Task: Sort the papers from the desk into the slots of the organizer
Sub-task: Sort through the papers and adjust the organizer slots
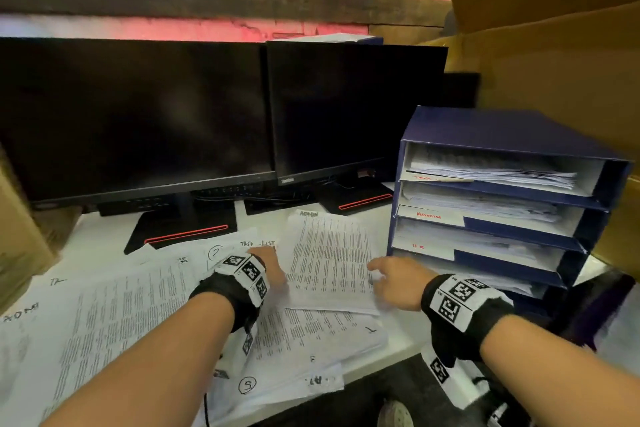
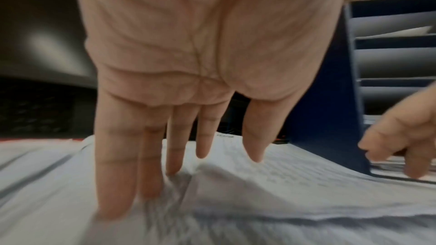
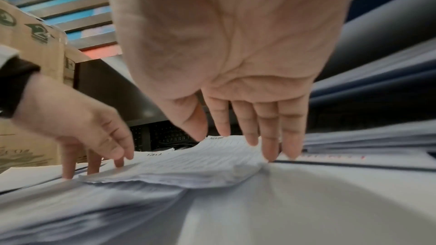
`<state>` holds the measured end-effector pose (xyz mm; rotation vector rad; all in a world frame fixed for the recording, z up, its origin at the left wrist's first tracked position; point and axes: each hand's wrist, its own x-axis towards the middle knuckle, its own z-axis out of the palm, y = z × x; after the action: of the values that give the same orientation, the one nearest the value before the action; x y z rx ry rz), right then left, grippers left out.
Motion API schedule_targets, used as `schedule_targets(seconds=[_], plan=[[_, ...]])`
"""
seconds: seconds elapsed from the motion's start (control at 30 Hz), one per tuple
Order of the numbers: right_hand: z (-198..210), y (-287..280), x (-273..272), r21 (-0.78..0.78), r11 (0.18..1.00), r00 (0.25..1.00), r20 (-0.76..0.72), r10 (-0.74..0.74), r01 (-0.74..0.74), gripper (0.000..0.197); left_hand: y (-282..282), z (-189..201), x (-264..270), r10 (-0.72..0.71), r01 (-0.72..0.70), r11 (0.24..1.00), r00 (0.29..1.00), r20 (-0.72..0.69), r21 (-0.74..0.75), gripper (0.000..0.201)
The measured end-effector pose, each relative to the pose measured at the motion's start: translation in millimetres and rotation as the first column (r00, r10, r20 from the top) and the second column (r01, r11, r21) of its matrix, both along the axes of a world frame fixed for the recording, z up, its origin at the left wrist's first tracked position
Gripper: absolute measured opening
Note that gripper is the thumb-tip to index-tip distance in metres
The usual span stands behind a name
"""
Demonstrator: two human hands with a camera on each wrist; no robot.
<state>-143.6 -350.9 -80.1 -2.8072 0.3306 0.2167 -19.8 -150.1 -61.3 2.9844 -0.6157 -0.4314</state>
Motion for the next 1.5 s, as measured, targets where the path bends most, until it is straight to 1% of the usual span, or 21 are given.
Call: schedule_targets(seconds=[0.1, 0.2, 0.3, 0.43, 0.5, 0.57, 0.63, 0.67, 0.7, 0.73, 0.77, 0.83, 0.9, 0.97, 1.1, 1.17, 1.2, 1.3, 1.37, 1.43, 1.5], plan=[[-4.2, 17.6, 11.0, -0.062, 0.99, 0.962, -0.25, 0.109, -0.129, 0.049, 18.4, -12.5, 5.3, 0.067, -0.074, 0.992, 0.996, -0.065, -0.106, 0.039], [-5.8, 25.1, 19.4, -0.098, 0.979, 0.931, -0.339, 0.134, -0.176, 0.048, 19.6, -18.3, 7.5, 0.093, -0.14, 0.944, 0.982, -0.167, -0.298, 0.033], [-2.2, 23.7, 23.7, 0.002, 0.988, 0.935, -0.323, 0.147, -0.155, 0.043, 17.5, -23.9, 12.9, 0.117, -0.222, 0.888, 0.956, -0.268, -0.402, 0.033], [4.6, 17.4, 23.1, 0.063, 0.997, 0.967, -0.249, 0.056, -0.041, 0.05, 30.6, -21.2, 18.2, 0.073, -0.164, 0.917, 0.965, -0.252, -0.364, 0.042], [1.1, 11.4, 27.3, 0.165, 0.982, 0.985, -0.16, -0.067, 0.094, 0.078, 47.0, -18.2, 22.9, 0.016, -0.133, 0.905, 0.96, -0.281, -0.405, 0.048], [-3.8, 6.3, 34.9, 0.43, 0.878, 0.977, -0.052, -0.207, 0.209, 0.096, 65.6, -16.4, 27.8, -0.042, -0.109, 0.876, 0.953, -0.301, -0.469, 0.05], [-7.3, 7.7, 44.8, 0.652, 0.727, 0.951, 0.029, -0.309, 0.216, 0.082, 84.5, -15.3, 30.7, -0.096, -0.106, 0.843, 0.935, -0.341, -0.527, 0.052], [-8.8, 8.5, 49.2, 0.716, 0.671, 0.939, 0.064, -0.338, 0.193, 0.064, 89.7, -14.5, 30.3, -0.116, -0.127, 0.825, 0.915, -0.385, -0.55, 0.056], [-4.1, 16.0, 50.6, 0.742, 0.651, 0.929, 0.108, -0.354, 0.162, 0.04, 93.6, -12.7, 29.1, -0.118, -0.163, 0.812, 0.894, -0.432, -0.56, 0.058], [-0.7, 20.8, 53.0, 0.745, 0.652, 0.919, 0.148, -0.366, 0.14, 0.021, 96.2, -9.2, 25.5, -0.102, -0.207, 0.804, 0.875, -0.473, -0.557, 0.058], [3.5, 24.1, 54.4, 0.727, 0.674, 0.908, 0.188, -0.376, 0.129, 0.017, 95.6, -6.8, 23.3, -0.062, -0.261, 0.803, 0.857, -0.511, -0.535, 0.057], [11.4, 25.4, 56.5, 0.673, 0.729, 0.885, 0.257, -0.388, 0.124, 0.023, 91.7, -4.1, 20.8, 0.057, -0.346, 0.812, 0.848, -0.527, -0.47, 0.059], [19.1, 24.3, 54.4, 0.61, 0.775, 0.844, 0.32, -0.43, 0.164, 0.021, 85.4, -5.9, 23.8, 0.147, -0.299, 0.87, 0.917, -0.371, -0.393, 0.054], [24.4, 18.7, 48.3, 0.537, 0.806, 0.798, 0.358, -0.484, 0.248, 0.018, 80.4, -9.5, 30.1, 0.158, -0.228, 0.916, 0.961, -0.226, -0.33, 0.039], [27.3, 11.6, 30.4, 0.495, 0.813, 0.777, 0.365, -0.513, 0.305, 0.018, 70.3, -19.4, 39.4, 0.202, -0.249, 0.93, 0.961, -0.188, -0.271, 0.035], [23.1, 9.9, 24.6, 0.472, 0.821, 0.792, 0.341, -0.505, 0.32, 0.015, 64.4, -22.0, 42.0, 0.215, -0.264, 0.924, 0.957, -0.195, -0.276, 0.024], [21.3, 11.2, 22.3, 0.457, 0.828, 0.803, 0.329, -0.496, 0.325, 0.015, 63.1, -21.8, 42.4, 0.224, -0.275, 0.921, 0.953, -0.203, -0.275, 0.029], [12.2, 9.3, 20.9, 0.442, 0.837, 0.826, 0.301, -0.476, 0.322, 0.017, 59.7, -22.1, 45.8, 0.281, -0.331, 0.9, 0.938, -0.203, -0.283, 0.06], [9.1, 9.9, 20.0, 0.438, 0.839, 0.836, 0.284, -0.469, 0.322, 0.017, 59.7, -21.3, 49.7, 0.311, -0.368, 0.878, 0.925, -0.219, -0.306, 0.07], [8.3, 9.4, 19.2, 0.439, 0.838, 0.848, 0.257, -0.463, 0.325, 0.017, 59.3, -23.3, 56.9, 0.326, -0.398, 0.864, 0.908, -0.262, -0.306, 0.072], [6.8, 7.8, 18.5, 0.438, 0.835, 0.862, 0.219, -0.457, 0.331, 0.018, 59.3, -24.5, 61.0, 0.315, -0.387, 0.872, 0.912, -0.262, -0.299, 0.06]])
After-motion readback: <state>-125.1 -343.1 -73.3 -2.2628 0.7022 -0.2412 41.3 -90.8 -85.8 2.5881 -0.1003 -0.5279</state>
